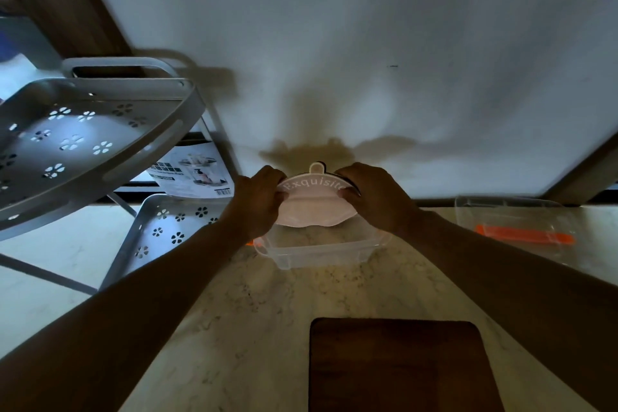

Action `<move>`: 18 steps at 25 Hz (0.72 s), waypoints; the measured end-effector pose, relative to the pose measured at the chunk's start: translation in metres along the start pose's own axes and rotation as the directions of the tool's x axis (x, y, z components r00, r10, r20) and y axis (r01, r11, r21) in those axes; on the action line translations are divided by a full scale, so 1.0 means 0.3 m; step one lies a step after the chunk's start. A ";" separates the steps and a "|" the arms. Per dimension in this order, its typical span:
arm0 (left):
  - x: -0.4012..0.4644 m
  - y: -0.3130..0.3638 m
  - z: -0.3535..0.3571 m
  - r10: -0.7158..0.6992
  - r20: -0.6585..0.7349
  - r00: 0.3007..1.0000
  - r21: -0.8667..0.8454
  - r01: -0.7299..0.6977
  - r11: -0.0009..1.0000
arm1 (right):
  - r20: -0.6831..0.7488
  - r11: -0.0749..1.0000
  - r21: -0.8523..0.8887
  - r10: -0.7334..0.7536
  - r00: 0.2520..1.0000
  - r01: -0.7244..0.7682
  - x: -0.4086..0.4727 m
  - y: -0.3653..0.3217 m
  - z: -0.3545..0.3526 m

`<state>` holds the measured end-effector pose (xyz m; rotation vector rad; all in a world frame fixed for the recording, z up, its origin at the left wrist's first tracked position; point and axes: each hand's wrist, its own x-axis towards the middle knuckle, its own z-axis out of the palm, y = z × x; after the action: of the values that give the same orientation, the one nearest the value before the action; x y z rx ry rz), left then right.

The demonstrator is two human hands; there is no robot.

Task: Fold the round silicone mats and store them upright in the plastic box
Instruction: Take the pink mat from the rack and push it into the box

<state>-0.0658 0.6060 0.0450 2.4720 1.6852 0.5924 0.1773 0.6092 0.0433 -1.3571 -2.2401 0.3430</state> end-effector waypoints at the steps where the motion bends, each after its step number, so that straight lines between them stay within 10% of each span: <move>1: -0.002 0.005 0.006 0.000 0.007 1.000 0.013 0.000 1.000 | 0.018 1.000 -0.011 0.009 1.000 -0.009 -0.003 0.000 0.002; 18: -0.011 0.003 0.036 -0.064 0.047 0.997 0.106 0.059 0.993 | 0.013 1.000 -0.023 0.020 1.000 -0.019 0.004 0.011 0.037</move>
<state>-0.0619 0.6041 0.0345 2.4710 1.8102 0.4432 0.1734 0.6123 0.0327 -1.3931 -2.2497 0.3350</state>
